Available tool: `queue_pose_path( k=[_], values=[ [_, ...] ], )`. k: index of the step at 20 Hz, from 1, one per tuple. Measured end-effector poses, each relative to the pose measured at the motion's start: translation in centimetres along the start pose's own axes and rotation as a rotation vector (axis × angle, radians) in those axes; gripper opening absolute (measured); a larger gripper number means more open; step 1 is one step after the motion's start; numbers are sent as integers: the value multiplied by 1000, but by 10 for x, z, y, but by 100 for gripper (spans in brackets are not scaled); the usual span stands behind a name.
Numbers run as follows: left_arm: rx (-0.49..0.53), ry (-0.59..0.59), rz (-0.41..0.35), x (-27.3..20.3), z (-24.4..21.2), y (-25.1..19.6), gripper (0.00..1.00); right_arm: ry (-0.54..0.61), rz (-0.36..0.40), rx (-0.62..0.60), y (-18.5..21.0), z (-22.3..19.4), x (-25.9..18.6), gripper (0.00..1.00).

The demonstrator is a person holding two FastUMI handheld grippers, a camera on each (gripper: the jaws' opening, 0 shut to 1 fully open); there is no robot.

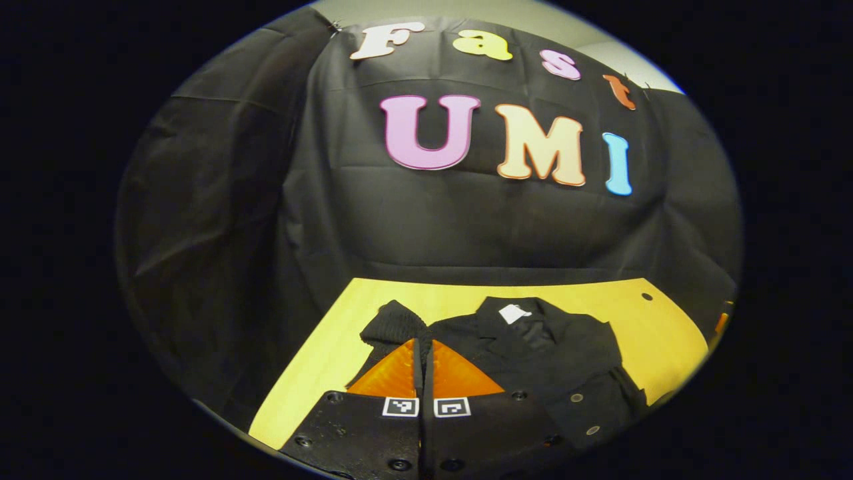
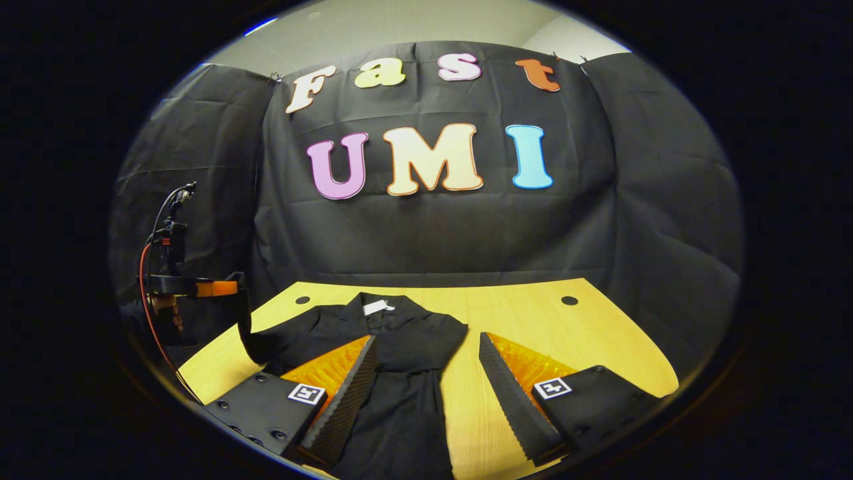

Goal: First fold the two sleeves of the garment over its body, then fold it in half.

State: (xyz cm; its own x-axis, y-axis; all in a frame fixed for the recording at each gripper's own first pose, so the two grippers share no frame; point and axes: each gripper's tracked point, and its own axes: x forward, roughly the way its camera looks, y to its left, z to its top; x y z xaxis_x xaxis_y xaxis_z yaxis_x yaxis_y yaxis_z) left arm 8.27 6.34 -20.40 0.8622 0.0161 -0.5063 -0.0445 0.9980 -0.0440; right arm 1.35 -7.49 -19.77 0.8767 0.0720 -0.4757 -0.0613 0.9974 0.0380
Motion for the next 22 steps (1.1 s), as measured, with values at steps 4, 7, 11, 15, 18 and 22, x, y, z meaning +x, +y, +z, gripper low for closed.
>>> queue_pose_path(
  k=[4, 7, 11, 15, 18, 22],
  values=[
    [28, -1, -87, 17, 9, -50, 0, -8, -21, 23, -13, -6, -16, 94],
    [59, 2, -153, 26, 14, -88, 0, -2, -32, 37, -21, -14, -26, 97],
    [97, 12, -236, 37, 16, -141, 0, 0, -58, 45, -38, -19, -38, 98],
    [116, 28, -300, 48, 15, -192, 0, 4, -97, 69, -63, -26, -52, 97],
    [129, 47, -341, 55, 7, -226, 0, 8, -133, 88, -81, -31, -61, 97],
    [146, 97, -369, 68, -9, -260, 0, 19, -175, 110, -97, -38, -73, 97]
  ],
)
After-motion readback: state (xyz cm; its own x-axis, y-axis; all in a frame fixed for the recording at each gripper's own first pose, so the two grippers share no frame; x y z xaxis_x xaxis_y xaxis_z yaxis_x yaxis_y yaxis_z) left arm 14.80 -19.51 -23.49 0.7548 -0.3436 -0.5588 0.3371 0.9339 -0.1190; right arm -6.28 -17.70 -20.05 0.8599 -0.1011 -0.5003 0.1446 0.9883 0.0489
